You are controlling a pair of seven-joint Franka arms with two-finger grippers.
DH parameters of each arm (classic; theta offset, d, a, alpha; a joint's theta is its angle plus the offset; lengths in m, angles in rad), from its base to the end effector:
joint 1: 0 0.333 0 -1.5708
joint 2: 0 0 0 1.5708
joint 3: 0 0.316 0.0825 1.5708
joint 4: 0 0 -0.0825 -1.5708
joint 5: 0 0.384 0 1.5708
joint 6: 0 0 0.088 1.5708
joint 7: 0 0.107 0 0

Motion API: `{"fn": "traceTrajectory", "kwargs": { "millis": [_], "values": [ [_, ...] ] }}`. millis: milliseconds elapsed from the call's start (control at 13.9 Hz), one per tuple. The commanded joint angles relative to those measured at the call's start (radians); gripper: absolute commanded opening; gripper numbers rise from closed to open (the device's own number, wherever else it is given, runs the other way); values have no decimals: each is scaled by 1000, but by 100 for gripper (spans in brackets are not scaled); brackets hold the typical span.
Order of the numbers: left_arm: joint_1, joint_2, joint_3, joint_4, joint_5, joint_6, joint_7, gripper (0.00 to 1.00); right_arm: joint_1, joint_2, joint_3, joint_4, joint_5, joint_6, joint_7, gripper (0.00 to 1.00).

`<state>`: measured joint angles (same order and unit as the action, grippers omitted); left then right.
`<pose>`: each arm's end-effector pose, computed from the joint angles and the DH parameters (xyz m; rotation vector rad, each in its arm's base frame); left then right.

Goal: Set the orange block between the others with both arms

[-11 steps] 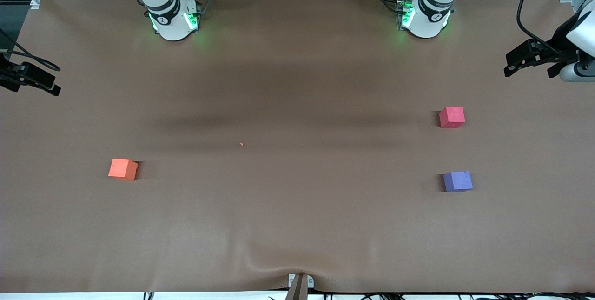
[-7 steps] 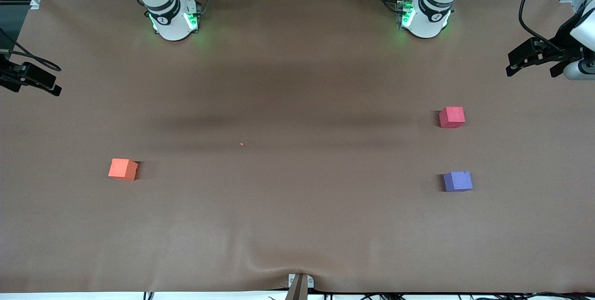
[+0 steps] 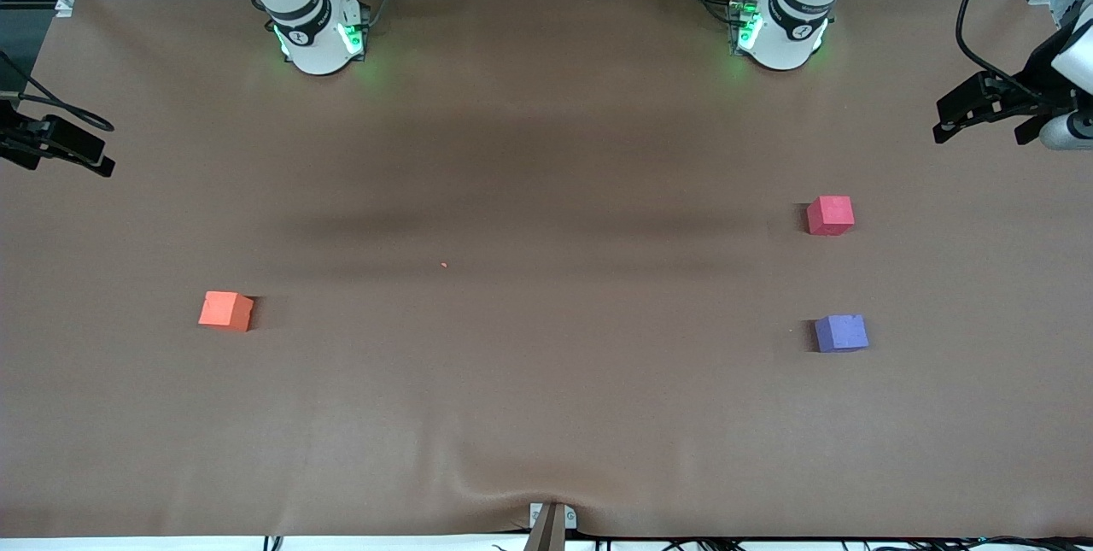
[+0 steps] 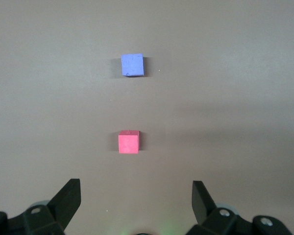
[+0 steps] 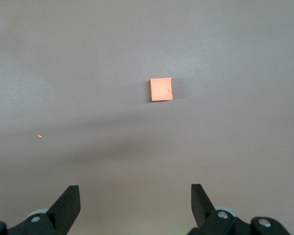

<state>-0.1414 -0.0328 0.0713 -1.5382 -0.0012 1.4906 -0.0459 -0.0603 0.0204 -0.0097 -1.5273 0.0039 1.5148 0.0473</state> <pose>0.5350 -0.0370 0.6506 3.1386 -0.0382 -0.0236 0.5540 -0.0383 0.6288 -3.1317 0.1836 0.0515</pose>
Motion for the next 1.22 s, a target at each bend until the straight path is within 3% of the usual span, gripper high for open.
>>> {"fn": "traceTrajectory", "kwargs": {
  "millis": [0, 789, 1147],
  "values": [
    [-1, 16, -5, 26, 24, -4, -12, 100, 4, 51, 2, 15, -7, -5, 8, 100],
    [-1, 10, -14, 29, 24, -7, -14, 100, -3, 280, 0, 15, -7, 214, 6, 100],
    [8, 8, -22, 27, 26, -10, 1, 100, 37, 456, 4, 16, 36, 348, 3, 100]
  ]
}}
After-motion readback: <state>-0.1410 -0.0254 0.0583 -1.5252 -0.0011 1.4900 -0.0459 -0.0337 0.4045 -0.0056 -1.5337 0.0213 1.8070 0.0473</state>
